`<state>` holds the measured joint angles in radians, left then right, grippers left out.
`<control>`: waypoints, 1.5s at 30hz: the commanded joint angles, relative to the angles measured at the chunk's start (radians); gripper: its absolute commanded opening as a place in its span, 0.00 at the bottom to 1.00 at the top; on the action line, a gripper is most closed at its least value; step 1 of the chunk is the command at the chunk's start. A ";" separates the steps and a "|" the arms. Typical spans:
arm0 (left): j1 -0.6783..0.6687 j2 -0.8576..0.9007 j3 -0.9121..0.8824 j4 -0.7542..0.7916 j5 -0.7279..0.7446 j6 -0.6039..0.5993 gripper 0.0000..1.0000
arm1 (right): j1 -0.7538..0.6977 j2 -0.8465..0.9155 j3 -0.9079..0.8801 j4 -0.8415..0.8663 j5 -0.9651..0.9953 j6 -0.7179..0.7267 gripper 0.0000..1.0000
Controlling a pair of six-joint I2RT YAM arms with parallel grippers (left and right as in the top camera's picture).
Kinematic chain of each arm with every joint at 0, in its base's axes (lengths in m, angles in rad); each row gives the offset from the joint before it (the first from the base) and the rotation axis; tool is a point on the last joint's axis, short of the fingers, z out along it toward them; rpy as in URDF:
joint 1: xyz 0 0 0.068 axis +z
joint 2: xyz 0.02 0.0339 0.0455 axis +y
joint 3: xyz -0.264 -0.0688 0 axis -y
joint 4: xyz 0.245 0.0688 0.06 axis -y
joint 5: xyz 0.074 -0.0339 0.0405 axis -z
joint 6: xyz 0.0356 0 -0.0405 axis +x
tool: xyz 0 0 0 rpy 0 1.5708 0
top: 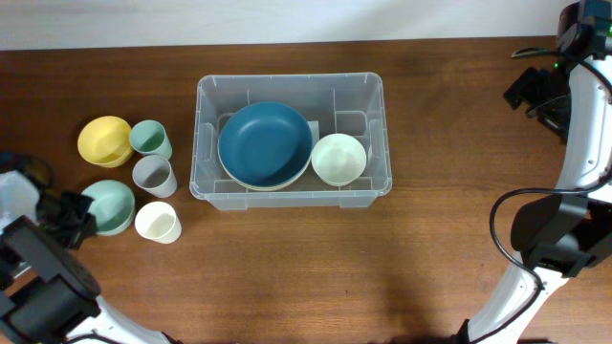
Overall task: Pack container
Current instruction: 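Lift the mint green bowl and carry it over the white bowl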
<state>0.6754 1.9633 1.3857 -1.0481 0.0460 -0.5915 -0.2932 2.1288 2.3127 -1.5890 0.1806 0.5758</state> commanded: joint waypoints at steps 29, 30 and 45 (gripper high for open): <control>-0.814 -0.238 0.508 0.181 0.133 0.204 0.01 | -0.001 0.006 -0.004 0.001 0.002 0.009 0.99; -0.880 -0.195 0.508 0.208 0.106 0.204 0.01 | -0.001 0.006 -0.004 0.001 0.002 0.009 0.99; -1.149 0.149 0.508 0.198 0.107 0.250 0.01 | -0.001 0.006 -0.004 0.001 0.003 0.009 0.99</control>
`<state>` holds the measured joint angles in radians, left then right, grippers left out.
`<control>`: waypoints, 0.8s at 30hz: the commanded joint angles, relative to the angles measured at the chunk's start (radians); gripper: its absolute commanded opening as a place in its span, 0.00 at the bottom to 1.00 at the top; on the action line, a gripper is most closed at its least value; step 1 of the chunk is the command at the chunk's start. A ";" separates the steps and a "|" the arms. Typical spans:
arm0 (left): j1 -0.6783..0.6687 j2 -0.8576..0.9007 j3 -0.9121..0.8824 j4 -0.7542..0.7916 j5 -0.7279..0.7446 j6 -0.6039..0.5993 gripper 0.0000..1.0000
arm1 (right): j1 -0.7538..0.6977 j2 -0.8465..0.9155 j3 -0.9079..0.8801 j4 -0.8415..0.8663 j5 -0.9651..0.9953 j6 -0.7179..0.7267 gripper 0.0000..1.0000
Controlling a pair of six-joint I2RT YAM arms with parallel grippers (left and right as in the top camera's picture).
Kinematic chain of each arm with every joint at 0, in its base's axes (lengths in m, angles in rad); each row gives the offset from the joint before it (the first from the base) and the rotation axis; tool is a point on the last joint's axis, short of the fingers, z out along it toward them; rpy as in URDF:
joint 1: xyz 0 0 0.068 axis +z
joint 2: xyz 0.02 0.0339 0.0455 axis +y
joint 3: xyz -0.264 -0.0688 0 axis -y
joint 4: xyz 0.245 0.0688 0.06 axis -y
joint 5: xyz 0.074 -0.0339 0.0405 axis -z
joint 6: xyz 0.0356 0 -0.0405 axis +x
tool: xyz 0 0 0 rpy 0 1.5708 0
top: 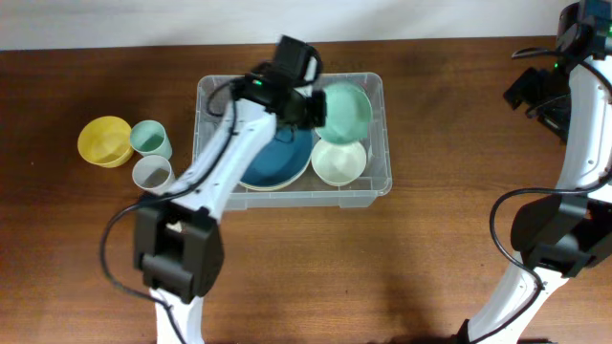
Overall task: Pack container
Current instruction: 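Lift the mint green bowl and carry it over the white bowl, then stack the mint bowl onto the white bowl and release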
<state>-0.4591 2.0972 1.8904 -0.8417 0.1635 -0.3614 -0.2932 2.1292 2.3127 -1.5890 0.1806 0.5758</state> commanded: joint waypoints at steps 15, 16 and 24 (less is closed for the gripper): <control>-0.023 0.031 0.002 -0.145 -0.003 0.019 0.01 | -0.001 0.005 -0.004 0.001 0.002 0.009 0.99; -0.023 0.031 -0.001 -0.145 -0.003 0.019 0.01 | -0.001 0.005 -0.004 0.001 0.002 0.009 0.99; -0.032 0.031 -0.010 -0.166 -0.003 0.019 0.01 | -0.001 0.005 -0.004 0.001 0.002 0.009 0.99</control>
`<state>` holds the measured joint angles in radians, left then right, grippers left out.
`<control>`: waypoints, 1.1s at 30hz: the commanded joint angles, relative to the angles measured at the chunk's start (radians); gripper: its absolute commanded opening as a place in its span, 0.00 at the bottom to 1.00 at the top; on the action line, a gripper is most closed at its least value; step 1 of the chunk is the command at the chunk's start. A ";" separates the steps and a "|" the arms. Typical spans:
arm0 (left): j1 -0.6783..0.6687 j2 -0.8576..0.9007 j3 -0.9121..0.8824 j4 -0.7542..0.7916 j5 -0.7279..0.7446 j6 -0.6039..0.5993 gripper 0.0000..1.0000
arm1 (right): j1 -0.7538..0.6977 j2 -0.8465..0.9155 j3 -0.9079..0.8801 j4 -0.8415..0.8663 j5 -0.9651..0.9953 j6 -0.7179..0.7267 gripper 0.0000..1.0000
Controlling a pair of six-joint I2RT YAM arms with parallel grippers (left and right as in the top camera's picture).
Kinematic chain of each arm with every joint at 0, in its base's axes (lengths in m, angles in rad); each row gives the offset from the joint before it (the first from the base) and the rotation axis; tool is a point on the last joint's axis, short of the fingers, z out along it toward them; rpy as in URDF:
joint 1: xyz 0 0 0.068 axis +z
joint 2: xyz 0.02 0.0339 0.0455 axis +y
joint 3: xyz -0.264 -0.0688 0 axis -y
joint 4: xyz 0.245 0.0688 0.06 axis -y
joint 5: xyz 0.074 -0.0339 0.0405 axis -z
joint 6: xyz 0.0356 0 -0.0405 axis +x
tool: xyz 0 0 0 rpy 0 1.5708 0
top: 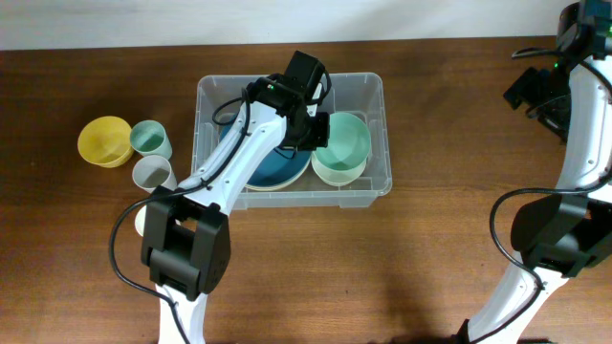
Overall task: Pack container
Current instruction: 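Stack the mint bowl onto the white bowl and release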
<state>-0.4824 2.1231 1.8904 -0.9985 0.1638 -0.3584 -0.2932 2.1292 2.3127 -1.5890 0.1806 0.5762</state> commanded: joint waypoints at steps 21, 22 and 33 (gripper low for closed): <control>-0.021 0.005 -0.010 -0.018 -0.004 0.016 0.02 | -0.001 0.005 -0.004 0.001 0.003 0.008 0.99; -0.021 0.005 -0.010 -0.018 -0.003 0.016 0.02 | -0.001 0.005 -0.004 0.001 0.002 0.009 0.99; -0.021 0.005 -0.010 -0.028 -0.003 0.016 0.23 | -0.001 0.005 -0.004 0.001 0.002 0.008 0.99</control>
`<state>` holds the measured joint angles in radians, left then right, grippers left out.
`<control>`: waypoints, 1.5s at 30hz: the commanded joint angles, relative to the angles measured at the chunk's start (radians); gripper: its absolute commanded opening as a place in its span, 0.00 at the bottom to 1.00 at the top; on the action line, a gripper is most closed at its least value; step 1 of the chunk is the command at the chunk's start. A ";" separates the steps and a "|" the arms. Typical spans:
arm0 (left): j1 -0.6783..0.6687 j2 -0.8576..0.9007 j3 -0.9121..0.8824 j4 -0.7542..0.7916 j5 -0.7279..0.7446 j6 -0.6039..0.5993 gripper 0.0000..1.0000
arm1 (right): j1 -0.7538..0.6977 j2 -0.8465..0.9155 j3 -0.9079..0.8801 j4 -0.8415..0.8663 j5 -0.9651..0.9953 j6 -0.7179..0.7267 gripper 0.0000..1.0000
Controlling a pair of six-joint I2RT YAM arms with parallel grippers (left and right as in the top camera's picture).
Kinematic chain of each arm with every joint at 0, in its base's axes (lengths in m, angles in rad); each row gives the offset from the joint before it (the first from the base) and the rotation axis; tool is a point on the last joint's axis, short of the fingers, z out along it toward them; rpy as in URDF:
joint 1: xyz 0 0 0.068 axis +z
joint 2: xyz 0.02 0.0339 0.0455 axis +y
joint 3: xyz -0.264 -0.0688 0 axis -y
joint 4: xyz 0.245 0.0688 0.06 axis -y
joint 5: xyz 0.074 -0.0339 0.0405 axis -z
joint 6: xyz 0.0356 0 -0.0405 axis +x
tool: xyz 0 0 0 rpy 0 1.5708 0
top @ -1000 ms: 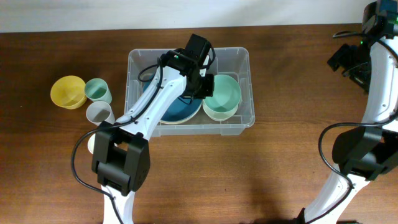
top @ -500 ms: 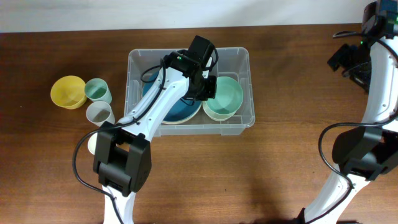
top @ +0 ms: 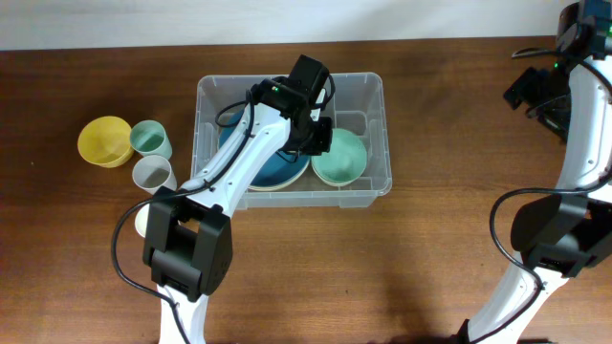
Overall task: Pack container
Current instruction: 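Stack the mint bowl onto the white bowl and release, then move left gripper to the yellow bowl and grasp its rim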
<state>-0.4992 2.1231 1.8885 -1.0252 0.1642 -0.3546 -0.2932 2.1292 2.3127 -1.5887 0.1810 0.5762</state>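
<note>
A clear plastic container (top: pixel 206 96) stands mid-table. Inside it a blue bowl (top: pixel 277 167) lies on the left, partly under my left arm. A pale green bowl (top: pixel 344 159) sits nested in the white bowl on the right, of which only a thin rim shows. My left gripper (top: pixel 320 137) reaches into the container and is at the green bowl's left rim, fingers closed over that rim. My right gripper (top: pixel 529 93) hangs far off at the table's right edge, its fingers too dark to read.
Left of the container stand a yellow bowl (top: pixel 104 140), a green cup (top: pixel 149 138) and a grey cup (top: pixel 152 173). A white cup (top: pixel 141 219) peeks out beside the left arm's base. The right arm's base (top: pixel 545 234) stands at the right.
The green bowl, held slightly above and tilted over the white bowl, now sits lower and flat, nested in it. The left gripper has shifted slightly down and right with it.
The green bowl first lay on the table at the left, with the left gripper beside it. Then the left gripper held it tilted over the container's right part. It was then lower over the white bowl, and now it is nested there.
</note>
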 commanded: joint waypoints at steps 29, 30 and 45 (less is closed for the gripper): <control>0.691 0.008 0.663 -0.504 -0.231 -0.019 0.99 | -0.001 0.005 -0.004 0.000 0.002 0.009 0.99; 0.739 0.009 0.652 -0.524 -0.229 -0.042 0.99 | -0.001 0.005 -0.004 0.000 0.002 0.009 0.99; 1.087 0.009 0.137 -0.219 -0.078 -0.101 0.99 | -0.001 0.005 -0.004 0.000 0.002 0.009 0.99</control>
<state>0.5800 2.1361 2.1139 -1.3060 0.0402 -0.4400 -0.2932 2.1292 2.3127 -1.5887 0.1806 0.5762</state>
